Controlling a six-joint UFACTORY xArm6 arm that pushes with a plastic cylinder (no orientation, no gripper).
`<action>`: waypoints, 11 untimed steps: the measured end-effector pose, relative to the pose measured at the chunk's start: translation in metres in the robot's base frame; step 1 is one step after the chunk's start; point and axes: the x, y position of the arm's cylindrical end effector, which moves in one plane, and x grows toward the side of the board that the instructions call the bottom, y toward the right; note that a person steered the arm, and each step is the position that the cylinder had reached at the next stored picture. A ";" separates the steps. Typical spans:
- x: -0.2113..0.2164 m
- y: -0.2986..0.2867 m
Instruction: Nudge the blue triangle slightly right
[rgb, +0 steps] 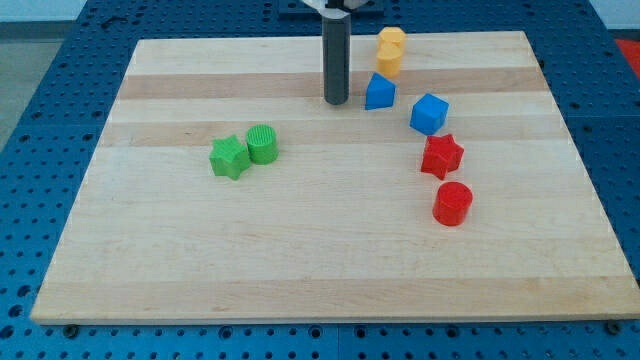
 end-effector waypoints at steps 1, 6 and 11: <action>0.003 0.005; 0.002 0.039; -0.013 0.096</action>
